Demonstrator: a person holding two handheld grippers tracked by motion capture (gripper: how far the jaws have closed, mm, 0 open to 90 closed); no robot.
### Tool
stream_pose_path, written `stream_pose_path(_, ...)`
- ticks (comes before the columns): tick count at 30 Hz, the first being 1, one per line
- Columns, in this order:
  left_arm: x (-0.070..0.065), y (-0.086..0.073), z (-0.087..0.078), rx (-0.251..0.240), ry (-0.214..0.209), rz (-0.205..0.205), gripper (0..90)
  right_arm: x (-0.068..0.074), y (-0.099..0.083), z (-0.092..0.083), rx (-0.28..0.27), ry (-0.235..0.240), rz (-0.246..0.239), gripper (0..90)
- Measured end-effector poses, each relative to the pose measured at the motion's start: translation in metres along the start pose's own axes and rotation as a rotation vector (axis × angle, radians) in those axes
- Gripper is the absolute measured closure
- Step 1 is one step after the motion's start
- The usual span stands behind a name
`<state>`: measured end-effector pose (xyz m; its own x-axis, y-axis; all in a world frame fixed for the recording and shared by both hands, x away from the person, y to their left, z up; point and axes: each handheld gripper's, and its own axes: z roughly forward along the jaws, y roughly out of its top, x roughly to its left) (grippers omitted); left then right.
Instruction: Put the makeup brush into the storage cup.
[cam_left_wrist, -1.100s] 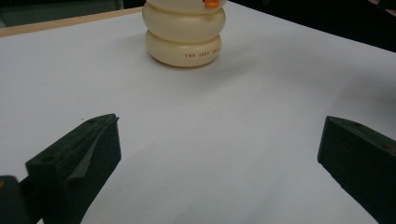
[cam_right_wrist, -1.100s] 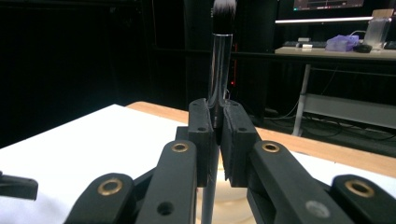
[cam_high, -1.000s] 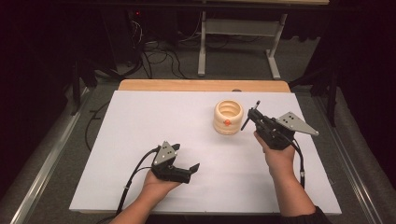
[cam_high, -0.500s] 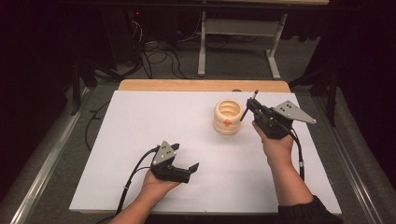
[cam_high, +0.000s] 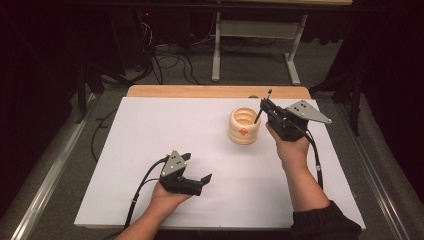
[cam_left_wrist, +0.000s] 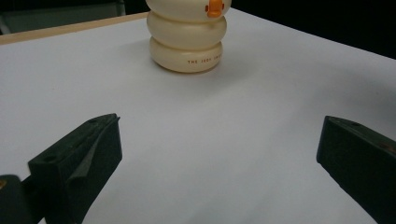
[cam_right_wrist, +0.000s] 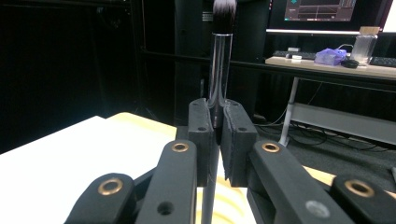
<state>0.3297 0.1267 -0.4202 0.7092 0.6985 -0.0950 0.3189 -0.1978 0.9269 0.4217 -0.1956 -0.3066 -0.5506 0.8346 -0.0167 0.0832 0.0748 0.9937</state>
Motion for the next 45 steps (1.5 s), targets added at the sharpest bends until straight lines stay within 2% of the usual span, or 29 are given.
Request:
stream_pose_path(4, 0.000, 0.000, -0.001, 0.000, 0.000, -0.001, 0.9, 0.000, 0.000, 0.006, 0.010, -0.003, -0.007, 85.7)
stream_pose_path(8, 0.000, 0.000, -0.001, 0.001, -0.001, -0.003, 1.0, -0.001, 0.001, 0.013, 0.017, -0.008, 0.009, 85.7)
stream_pose_path(13, 0.000, 0.001, -0.002, -0.002, -0.002, -0.005, 1.0, -0.003, 0.002, 0.020, 0.024, -0.008, -0.008, 85.7)
stream_pose_path(16, 0.000, 0.001, -0.002, -0.002, -0.003, -0.006, 1.1, -0.002, 0.004, 0.025, 0.034, -0.006, 0.003, 85.7)
stream_pose_path(23, 0.001, 0.001, -0.003, -0.006, -0.005, -0.006, 1.1, 0.003, 0.006, 0.034, 0.047, 0.007, -0.013, 85.7)
stream_pose_path(36, 0.002, 0.002, -0.004, -0.010, -0.003, -0.008, 1.1, 0.003, -0.006, 0.048, 0.099, 0.011, -0.004, 85.6)
stream_pose_path(45, 0.002, 0.002, -0.005, -0.011, -0.004, -0.009, 1.2, 0.003, -0.015, 0.049, 0.125, 0.005, -0.001, 85.6)
